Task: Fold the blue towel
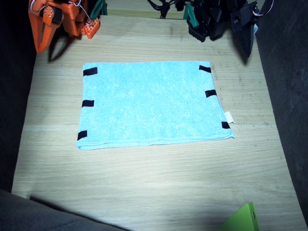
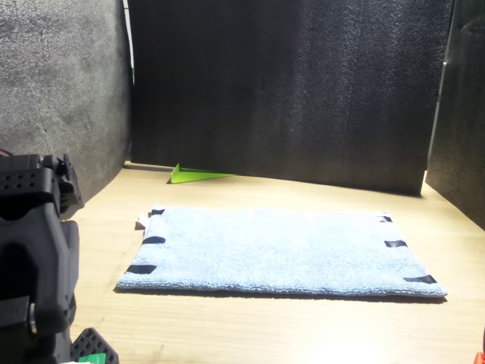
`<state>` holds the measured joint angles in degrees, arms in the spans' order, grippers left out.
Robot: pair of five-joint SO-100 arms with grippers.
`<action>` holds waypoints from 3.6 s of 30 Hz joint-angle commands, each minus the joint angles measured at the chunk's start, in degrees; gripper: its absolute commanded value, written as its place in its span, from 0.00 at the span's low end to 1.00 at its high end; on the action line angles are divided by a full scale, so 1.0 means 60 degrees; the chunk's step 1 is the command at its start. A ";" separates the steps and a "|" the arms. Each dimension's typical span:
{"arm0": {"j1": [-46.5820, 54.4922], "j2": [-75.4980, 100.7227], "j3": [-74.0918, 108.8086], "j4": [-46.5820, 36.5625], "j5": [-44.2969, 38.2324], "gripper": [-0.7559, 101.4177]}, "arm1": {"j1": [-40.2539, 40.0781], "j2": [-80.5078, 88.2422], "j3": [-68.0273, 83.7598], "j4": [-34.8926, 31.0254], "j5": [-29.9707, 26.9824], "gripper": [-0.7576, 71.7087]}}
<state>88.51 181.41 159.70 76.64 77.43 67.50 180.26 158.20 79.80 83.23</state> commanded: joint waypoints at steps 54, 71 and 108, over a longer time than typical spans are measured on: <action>0.0410 0.0088 -0.0132 0.0176 -0.0132 0.00 | -0.0762 0.0044 0.0044 -0.0293 0.0703 0.01; 0.0278 -0.1948 -0.0850 -0.0146 -0.0234 0.00 | -0.0190 -0.1187 -0.1069 -0.0308 0.0381 0.01; -0.1567 -0.9712 -0.4438 -0.1553 -0.1538 0.05 | 0.5068 -1.4121 -1.0781 0.1069 0.2168 0.26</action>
<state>77.78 120.15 132.01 67.94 68.64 96.06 93.69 95.62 85.25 93.96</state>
